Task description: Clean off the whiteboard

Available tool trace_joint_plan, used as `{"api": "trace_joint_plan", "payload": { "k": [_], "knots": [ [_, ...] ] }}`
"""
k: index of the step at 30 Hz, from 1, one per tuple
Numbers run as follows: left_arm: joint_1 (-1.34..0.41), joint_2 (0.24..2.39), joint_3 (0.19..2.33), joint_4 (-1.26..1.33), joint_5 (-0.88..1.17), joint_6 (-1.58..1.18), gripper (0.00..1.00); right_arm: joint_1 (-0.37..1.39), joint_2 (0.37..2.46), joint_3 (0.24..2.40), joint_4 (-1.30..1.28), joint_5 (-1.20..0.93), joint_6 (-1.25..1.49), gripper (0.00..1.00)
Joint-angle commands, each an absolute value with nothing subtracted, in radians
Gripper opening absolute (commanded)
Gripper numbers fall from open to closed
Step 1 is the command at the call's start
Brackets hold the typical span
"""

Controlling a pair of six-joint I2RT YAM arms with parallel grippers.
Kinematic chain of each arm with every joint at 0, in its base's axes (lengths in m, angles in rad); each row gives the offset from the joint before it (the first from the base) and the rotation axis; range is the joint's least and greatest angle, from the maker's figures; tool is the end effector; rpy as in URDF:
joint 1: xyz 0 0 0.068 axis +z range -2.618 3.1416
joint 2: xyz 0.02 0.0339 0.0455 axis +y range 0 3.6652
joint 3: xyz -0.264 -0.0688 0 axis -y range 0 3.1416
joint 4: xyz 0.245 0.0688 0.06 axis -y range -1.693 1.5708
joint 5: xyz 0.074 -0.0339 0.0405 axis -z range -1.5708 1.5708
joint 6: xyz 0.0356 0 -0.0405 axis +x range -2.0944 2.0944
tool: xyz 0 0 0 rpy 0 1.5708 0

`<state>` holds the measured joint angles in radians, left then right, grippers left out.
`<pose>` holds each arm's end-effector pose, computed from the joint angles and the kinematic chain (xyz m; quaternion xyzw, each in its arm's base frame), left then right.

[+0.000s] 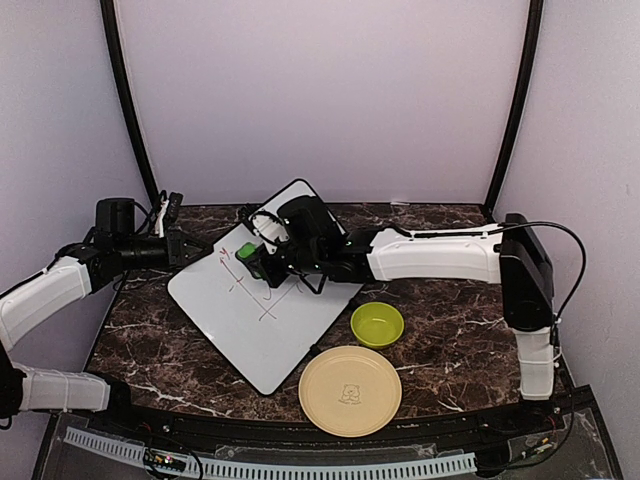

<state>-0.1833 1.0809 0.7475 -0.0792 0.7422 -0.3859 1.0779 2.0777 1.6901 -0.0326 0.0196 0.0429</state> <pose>0.2304 -0.0672 0.2828 0.1186 0.7961 -0.4345 0.4043 0.2361 0.4382 0.2625 -0.4104 0.7318 0.2822 0.4652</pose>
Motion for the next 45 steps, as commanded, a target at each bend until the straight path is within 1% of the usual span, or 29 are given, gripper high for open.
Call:
{"api": "trace_joint_plan", "payload": {
  "k": [1,5,9,12,14,19,25,29,34,36,41,45],
  "knots": [
    [-0.209,1.091,0.737,-0.103,0.775,-0.337,0.0,1.08,2.083,1.71,-0.02,0.039,0.03,0.14],
    [-0.209,1.092,0.736,-0.105,0.774,-0.332,0.0,1.103,2.127,1.803,-0.06,0.049,0.018,0.11],
    [-0.209,1.094,0.736,-0.11,0.771,-0.328,0.0,1.121,2.231,1.977,-0.191,0.101,0.012,0.05],
    [-0.21,1.093,0.738,-0.117,0.766,-0.321,0.0,1.127,2.306,2.123,-0.324,0.133,0.013,0.02],
    [-0.211,1.091,0.739,-0.119,0.763,-0.321,0.0,1.132,2.328,2.158,-0.367,0.144,0.009,0.01],
    [-0.212,1.089,0.739,-0.117,0.76,-0.322,0.0,1.131,2.29,2.102,-0.394,0.151,0.009,0.0],
    [-0.212,1.091,0.739,-0.115,0.761,-0.322,0.0,1.076,2.227,2.004,-0.386,0.14,0.046,0.0],
    [-0.212,1.095,0.739,-0.111,0.764,-0.324,0.0,1.099,2.238,2.019,-0.397,0.112,0.036,0.0],
    [-0.212,1.096,0.739,-0.109,0.766,-0.324,0.0,1.148,2.293,2.125,-0.451,0.106,0.008,0.0],
    [-0.212,1.094,0.739,-0.112,0.766,-0.323,0.0,1.166,2.296,2.137,-0.464,0.106,0.007,0.0],
    [-0.212,1.092,0.739,-0.114,0.763,-0.322,0.0,1.196,2.254,2.065,-0.44,0.073,-0.031,0.0],
    [-0.212,1.088,0.738,-0.114,0.762,-0.322,0.0,1.158,2.24,2.011,-0.433,0.084,-0.023,0.0]
  ]
}}
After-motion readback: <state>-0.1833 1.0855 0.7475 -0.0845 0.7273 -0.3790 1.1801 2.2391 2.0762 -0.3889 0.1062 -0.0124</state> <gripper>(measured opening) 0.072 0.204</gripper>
